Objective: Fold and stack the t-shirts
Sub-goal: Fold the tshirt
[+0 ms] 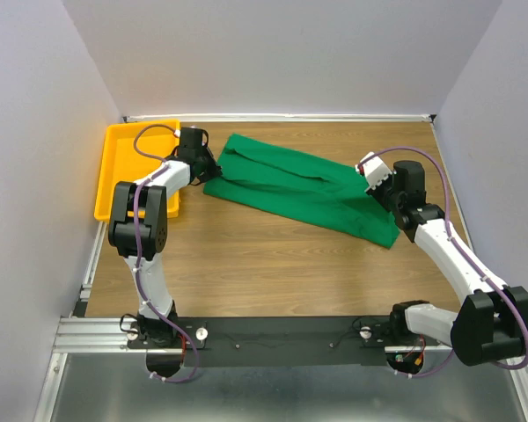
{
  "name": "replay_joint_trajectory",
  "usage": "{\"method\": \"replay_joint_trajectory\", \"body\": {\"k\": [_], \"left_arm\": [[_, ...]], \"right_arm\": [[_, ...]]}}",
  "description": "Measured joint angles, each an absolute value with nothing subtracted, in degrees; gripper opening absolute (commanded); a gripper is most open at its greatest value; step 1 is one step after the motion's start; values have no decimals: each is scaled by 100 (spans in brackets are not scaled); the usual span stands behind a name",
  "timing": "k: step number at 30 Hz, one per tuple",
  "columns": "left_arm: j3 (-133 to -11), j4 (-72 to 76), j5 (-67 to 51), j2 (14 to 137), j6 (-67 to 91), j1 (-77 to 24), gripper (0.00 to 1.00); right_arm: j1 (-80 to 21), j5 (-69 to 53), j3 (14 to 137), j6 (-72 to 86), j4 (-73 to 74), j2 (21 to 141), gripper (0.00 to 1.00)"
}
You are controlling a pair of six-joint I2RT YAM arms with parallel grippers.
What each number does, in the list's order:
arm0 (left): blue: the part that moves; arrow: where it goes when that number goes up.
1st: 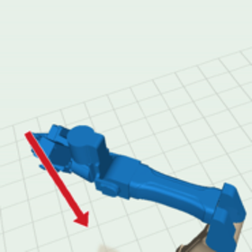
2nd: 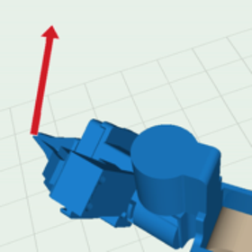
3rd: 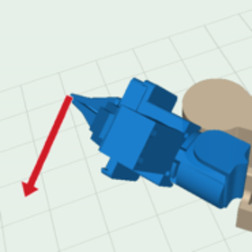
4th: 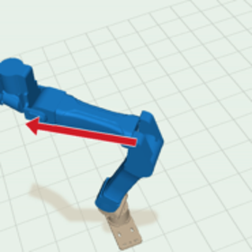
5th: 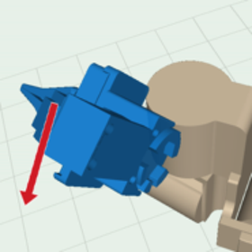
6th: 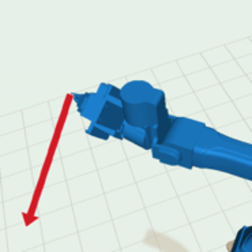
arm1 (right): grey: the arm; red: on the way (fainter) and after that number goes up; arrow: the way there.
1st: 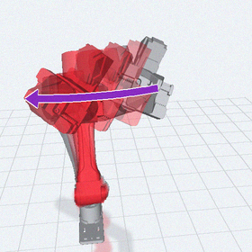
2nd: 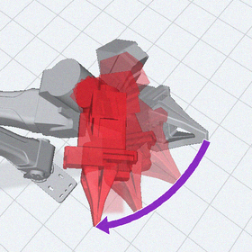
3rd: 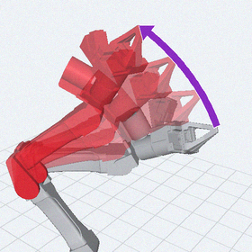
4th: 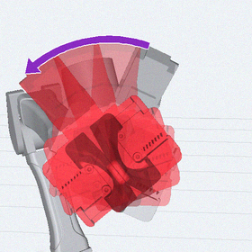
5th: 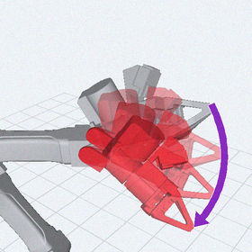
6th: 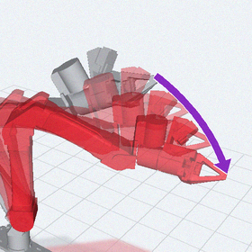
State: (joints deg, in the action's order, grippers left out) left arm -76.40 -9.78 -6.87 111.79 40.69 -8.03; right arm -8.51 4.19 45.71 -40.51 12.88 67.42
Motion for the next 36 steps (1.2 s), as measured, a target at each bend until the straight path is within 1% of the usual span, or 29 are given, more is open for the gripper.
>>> {"method": "replay_joint_trajectory", "body": {"k": [6, 7, 12, 13, 14, 15, 16, 26, 27, 28, 30, 33, 36], "left_arm": [[-7651, -943, -902, 11216, 3964, -799, 3], [-7651, -908, -969, 11216, 3944, -799, 5], [-7649, -668, -1216, 11207, 3841, -799, 32], [-7649, -639, -1236, 11196, 3813, -799, 47], [-7644, -602, -1256, 11170, 3769, -799, 50], [-7642, -587, -1260, 11137, 3787, -799, 64], [-7636, -565, -1262, 11093, 3778, -799, 68], [-7419, -202, -1267, 9959, 3614, -628, 69], [-7301, -126, -1267, 9773, 3581, -598, 70], [-7194, -82, -1269, 9581, 3551, -589, 73], [-6917, 119, -1271, 9098, 3465, -515, 77], [-6504, 331, -1411, 8420, 3356, -384, 77], [-6086, 550, -1809, 7752, 3286, -84, 77]], "right_arm": [[-851, 381, 4569, -4051, 1286, 6761, 0], [-851, 370, 4571, -4051, 1286, 6770, 1], [-851, 331, 4569, -4051, 1286, 6799, 1], [-851, 327, 4571, -4051, 1286, 6799, 1], [-851, 320, 4569, -4051, 1286, 6801, 1], [-851, 314, 4571, -4051, 1286, 6801, 1], [-851, 305, 4569, -4051, 1286, 6801, 1], [-851, 211, 4571, -4053, 1282, 6838, 1], [-851, 202, 4571, -4053, 1284, 6838, 1], [-849, 198, 4571, -4053, 1282, 6840, 1], [-851, 191, 4571, -4053, 1282, 6840, 1], [-849, 99, 4571, -4056, 1280, 6840, 1], [-849, -86, 4569, -4075, 1280, 6823, 1]]}}
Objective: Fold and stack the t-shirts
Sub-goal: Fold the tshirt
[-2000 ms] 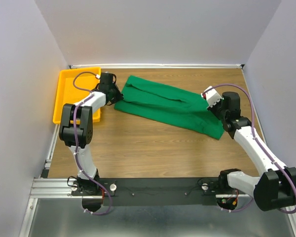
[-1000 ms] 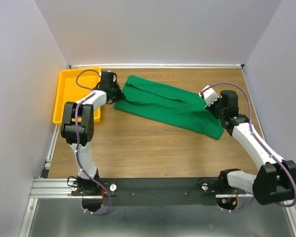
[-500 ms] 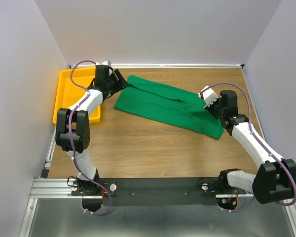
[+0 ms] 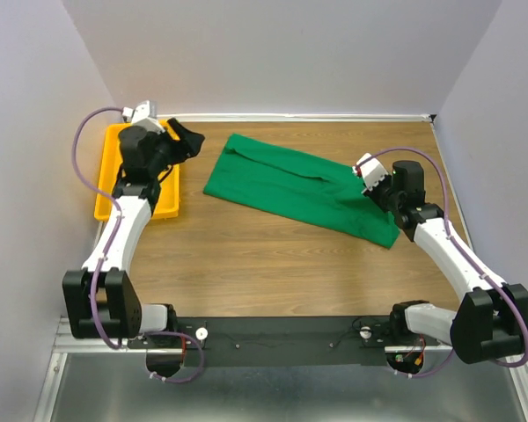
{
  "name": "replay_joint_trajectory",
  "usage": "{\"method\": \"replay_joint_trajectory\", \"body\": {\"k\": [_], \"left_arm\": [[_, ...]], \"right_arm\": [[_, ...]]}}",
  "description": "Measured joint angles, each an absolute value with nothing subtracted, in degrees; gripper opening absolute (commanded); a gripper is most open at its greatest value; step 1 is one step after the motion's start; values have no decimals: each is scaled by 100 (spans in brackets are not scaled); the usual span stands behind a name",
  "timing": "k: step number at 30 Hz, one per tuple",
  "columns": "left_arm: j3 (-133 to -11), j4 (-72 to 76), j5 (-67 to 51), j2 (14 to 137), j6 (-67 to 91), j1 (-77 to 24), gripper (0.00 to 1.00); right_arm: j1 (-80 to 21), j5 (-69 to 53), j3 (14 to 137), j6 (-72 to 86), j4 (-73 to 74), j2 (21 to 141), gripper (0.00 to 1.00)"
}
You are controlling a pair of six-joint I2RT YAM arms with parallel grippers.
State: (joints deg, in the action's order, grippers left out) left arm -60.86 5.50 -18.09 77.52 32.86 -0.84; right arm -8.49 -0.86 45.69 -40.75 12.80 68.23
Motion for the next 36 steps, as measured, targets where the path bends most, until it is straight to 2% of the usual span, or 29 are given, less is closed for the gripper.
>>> {"method": "replay_joint_trajectory", "body": {"k": [8, 11, 15, 24, 28, 33, 34, 36], "left_arm": [[-5061, 495, -2412, 6672, 2871, 344, 77], [-4888, 281, -2534, 6412, 2606, 329, 77], [-4797, 14, -2576, 6128, 2268, 331, 77], [-4541, -268, -2582, 5745, 1857, 331, 77], [-4456, -281, -2598, 5736, 1802, 331, 76], [-4447, -285, -2613, 5732, 1776, 331, 76], [-4447, -285, -2617, 5732, 1776, 331, 76], [-4447, -285, -2622, 5728, 1772, 331, 76]], "right_arm": [[-849, -1350, 4278, -4606, 1540, 6066, 1], [-851, -2008, 3957, -5107, 1973, 5463, 1], [-849, -2530, 3739, -5833, 2630, 5247, 1], [-851, -2762, 3315, -7054, 4010, 5367, 3], [-849, -2757, 3258, -7002, 4005, 5433, 1], [-849, -2536, 3271, -6643, 3695, 5828, 16], [-849, -2462, 3284, -6523, 3640, 5972, 30], [-851, -2316, 3391, -6331, 3570, 6278, 38]]}}
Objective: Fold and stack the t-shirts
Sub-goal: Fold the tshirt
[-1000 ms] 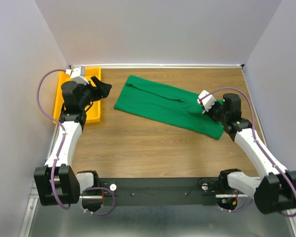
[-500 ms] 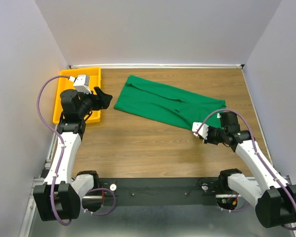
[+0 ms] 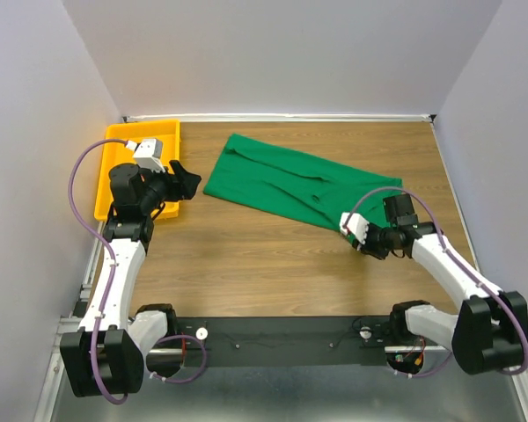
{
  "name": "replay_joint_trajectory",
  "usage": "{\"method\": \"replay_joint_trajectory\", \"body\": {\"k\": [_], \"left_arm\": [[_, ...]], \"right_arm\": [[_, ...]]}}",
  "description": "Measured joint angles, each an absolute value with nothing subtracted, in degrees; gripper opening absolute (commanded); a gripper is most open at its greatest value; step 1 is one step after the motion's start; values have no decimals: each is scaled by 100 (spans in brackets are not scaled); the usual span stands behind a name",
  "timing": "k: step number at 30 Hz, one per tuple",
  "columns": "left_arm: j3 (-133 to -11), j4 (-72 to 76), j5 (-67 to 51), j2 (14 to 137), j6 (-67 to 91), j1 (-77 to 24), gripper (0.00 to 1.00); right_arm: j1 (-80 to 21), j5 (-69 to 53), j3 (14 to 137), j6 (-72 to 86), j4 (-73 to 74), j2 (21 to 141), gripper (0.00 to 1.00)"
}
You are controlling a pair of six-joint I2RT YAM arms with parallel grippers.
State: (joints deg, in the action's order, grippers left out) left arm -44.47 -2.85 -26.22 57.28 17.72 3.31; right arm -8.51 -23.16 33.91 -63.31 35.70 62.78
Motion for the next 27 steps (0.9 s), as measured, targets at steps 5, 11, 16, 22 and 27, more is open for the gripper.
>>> {"method": "replay_joint_trajectory", "body": {"k": [5, 11, 16, 22, 27], "left_arm": [[-4447, -285, -2624, 5701, 1747, 331, 76], [-4447, -285, -2626, 5651, 1719, 331, 76], [-4447, -285, -2628, 5636, 1715, 331, 76], [-4447, -283, -2641, 5618, 1712, 331, 76], [-4447, -283, -2672, 5618, 1712, 331, 76]], "right_arm": [[-849, -2235, 3885, -5616, 3448, 6781, 61], [-849, -2233, 4698, -4541, 3205, 7380, 62], [-849, -2233, 4995, -3793, 2978, 7881, 62], [-849, -2211, 5030, -3315, 2941, 8291, 61], [-849, -2143, 5030, -3151, 2934, 8366, 58]]}}
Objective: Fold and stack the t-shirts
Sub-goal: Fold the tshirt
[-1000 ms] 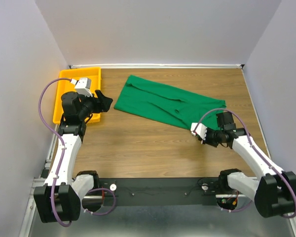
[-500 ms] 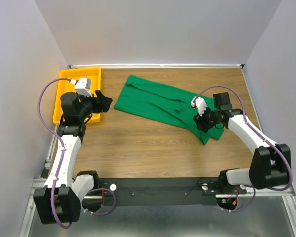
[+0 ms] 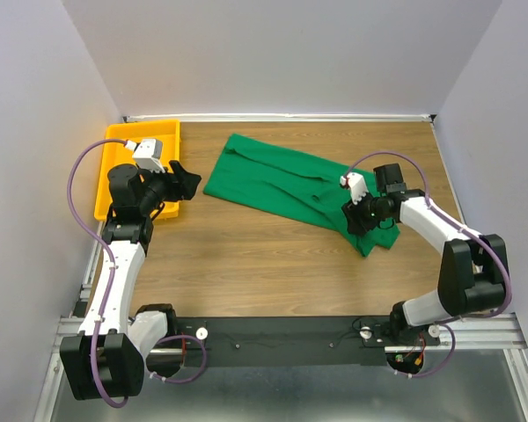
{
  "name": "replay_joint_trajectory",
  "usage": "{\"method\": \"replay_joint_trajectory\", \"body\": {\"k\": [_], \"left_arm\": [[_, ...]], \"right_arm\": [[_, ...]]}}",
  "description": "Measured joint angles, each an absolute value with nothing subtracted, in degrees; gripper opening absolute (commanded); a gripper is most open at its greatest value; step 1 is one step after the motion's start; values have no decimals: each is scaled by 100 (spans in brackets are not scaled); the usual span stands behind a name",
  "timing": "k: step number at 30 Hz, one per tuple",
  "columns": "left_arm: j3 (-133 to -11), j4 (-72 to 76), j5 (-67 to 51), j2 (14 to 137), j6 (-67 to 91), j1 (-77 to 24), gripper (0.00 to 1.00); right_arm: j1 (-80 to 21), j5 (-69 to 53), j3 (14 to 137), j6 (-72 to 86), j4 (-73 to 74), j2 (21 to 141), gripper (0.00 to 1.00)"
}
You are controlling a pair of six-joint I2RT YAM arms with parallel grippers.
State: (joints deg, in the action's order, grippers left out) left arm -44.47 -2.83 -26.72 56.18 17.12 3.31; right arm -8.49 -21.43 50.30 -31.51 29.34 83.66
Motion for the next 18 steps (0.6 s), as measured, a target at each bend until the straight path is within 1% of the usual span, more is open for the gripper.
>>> {"method": "replay_joint_trajectory", "body": {"k": [11, 12, 13, 14, 15, 16, 18], "left_arm": [[-4447, -283, -2687, 5618, 1712, 331, 76], [-4447, -283, -2687, 5616, 1712, 331, 76], [-4447, -283, -2689, 5616, 1712, 331, 76], [-4447, -283, -2689, 5616, 1712, 331, 76], [-4447, -283, -2689, 5616, 1712, 331, 76], [-4447, -283, -2689, 5616, 1715, 331, 76], [-4447, -283, -2689, 5616, 1712, 331, 76]], "right_arm": [[-849, -2137, 5030, -3057, 2921, 8702, 49], [-849, -2137, 5030, -3048, 2917, 8733, 45], [-849, -2137, 5030, -3044, 2917, 8761, 44], [-849, -2137, 5030, -3026, 2919, 8770, 38], [-849, -2137, 5030, -3026, 2917, 8805, 35], [-849, -2134, 5030, -3000, 2919, 8818, 28], [-849, -2137, 5030, -3015, 2915, 8829, 23]]}}
